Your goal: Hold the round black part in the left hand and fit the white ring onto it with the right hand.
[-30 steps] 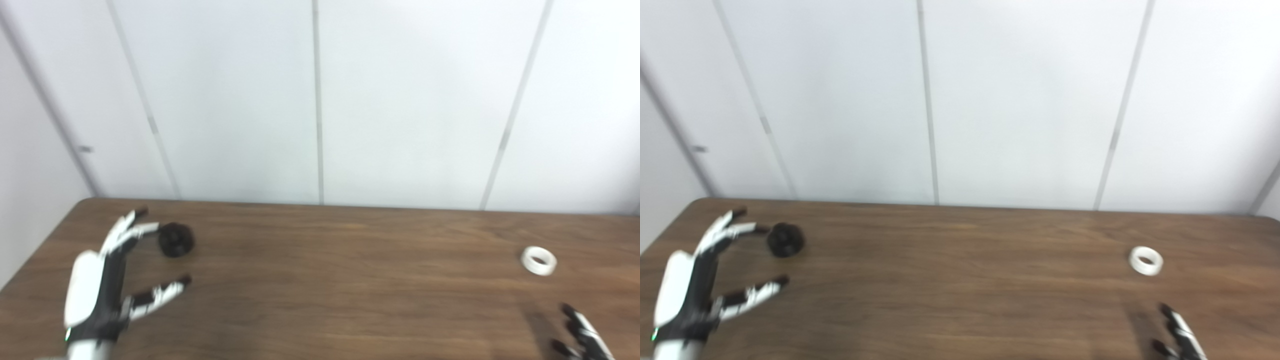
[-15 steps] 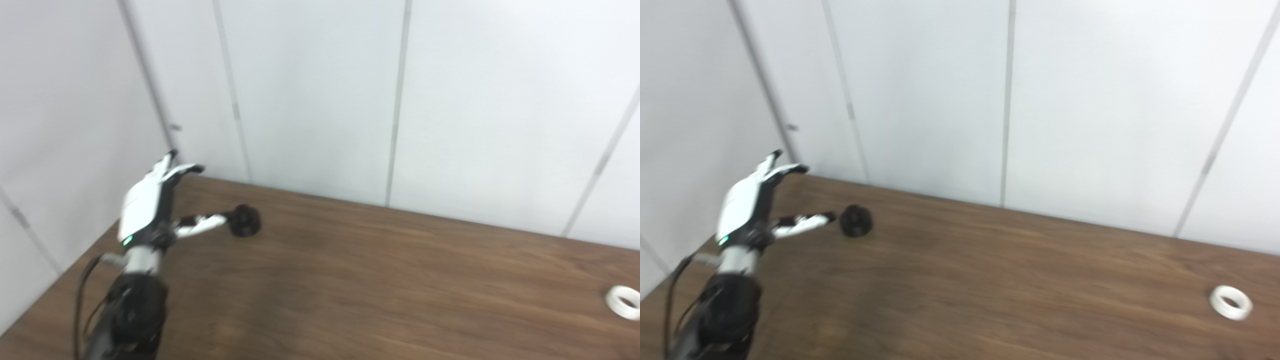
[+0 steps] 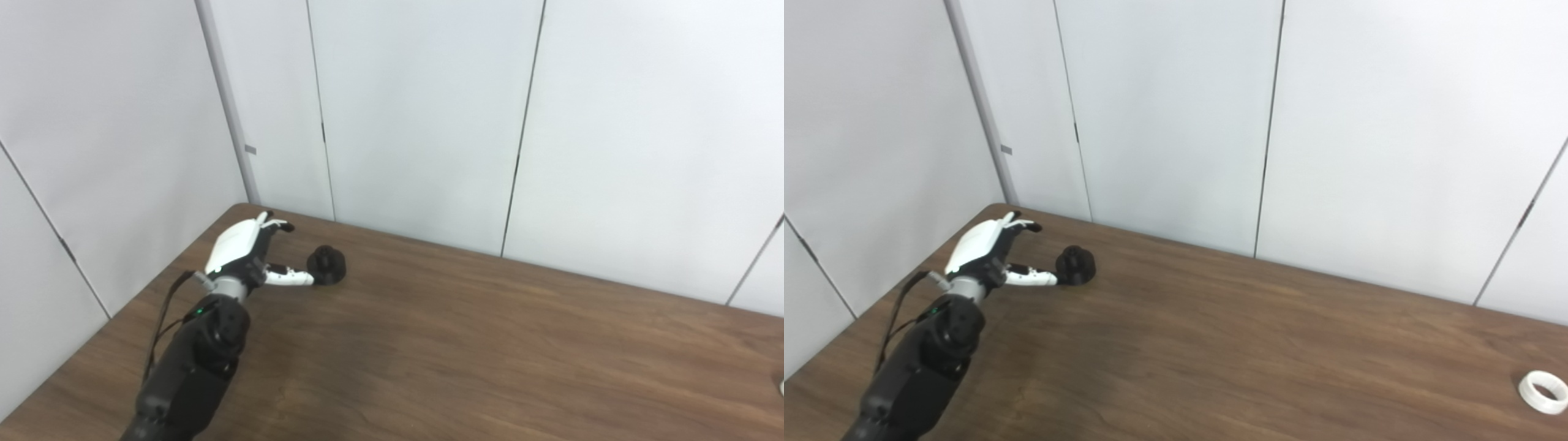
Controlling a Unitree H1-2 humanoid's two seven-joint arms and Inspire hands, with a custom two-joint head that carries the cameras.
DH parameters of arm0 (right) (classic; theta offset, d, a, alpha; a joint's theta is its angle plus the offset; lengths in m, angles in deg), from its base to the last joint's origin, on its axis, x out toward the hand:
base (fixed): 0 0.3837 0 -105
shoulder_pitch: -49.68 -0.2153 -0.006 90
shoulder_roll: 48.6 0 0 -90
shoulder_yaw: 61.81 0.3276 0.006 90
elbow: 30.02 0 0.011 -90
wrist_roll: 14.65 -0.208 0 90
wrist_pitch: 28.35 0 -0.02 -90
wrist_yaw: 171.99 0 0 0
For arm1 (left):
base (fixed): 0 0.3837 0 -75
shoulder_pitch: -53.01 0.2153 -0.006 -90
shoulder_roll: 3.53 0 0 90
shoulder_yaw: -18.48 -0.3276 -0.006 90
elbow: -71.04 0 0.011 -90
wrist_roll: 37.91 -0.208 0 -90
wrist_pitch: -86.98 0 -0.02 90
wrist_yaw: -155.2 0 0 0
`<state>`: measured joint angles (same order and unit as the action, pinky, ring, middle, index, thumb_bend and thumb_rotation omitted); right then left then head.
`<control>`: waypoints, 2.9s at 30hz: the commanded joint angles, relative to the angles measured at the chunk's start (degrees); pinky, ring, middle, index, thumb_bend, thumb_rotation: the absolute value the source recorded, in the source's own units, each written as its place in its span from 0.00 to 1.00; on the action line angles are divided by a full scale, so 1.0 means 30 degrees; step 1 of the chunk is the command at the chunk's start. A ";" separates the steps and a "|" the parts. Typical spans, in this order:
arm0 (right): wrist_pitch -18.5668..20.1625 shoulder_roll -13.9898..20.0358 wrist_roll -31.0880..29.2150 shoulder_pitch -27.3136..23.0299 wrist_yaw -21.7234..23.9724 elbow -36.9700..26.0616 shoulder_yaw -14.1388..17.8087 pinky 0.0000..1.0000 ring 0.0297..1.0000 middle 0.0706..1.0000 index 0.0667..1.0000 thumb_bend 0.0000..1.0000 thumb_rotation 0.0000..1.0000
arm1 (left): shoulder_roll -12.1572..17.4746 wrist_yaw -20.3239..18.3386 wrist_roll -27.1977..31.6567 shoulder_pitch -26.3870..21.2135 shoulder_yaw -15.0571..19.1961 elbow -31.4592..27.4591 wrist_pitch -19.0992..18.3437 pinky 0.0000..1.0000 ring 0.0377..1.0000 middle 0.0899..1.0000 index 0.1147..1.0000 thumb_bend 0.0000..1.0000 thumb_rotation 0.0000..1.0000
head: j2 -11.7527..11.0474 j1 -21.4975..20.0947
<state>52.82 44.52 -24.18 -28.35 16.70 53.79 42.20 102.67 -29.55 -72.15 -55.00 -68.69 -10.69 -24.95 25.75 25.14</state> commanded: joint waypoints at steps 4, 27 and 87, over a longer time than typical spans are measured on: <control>-0.0076 0.0462 -0.0028 0.0253 -0.0080 -0.0401 0.0367 0.85 0.97 1.00 0.92 0.33 0.34 | 0.0711 0.0765 -0.0872 -0.1400 -0.1123 0.1444 0.0101 1.00 1.00 1.00 0.80 1.00 0.36 | 0.0106 0.0020; 0.0255 0.0873 -0.0559 0.0960 0.0194 -0.0972 0.0803 0.86 0.98 1.00 0.92 0.34 0.35 | 0.0478 0.0429 -0.0646 -0.2470 -0.2819 0.3138 -0.0570 1.00 1.00 1.00 0.84 1.00 0.35 | 0.0545 0.0551; 0.0527 0.1036 -0.0730 0.1535 0.0531 -0.1671 0.1106 0.87 0.96 1.00 0.92 0.39 0.44 | 0.0100 0.0554 0.0636 -0.2784 -0.4210 0.4578 -0.0849 1.00 1.00 1.00 0.89 1.00 0.26 | 0.1015 0.0361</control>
<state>55.12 46.00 -25.84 -24.16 18.03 50.29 44.53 102.50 -25.70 -70.06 -62.40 -80.37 2.97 -26.99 28.74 26.28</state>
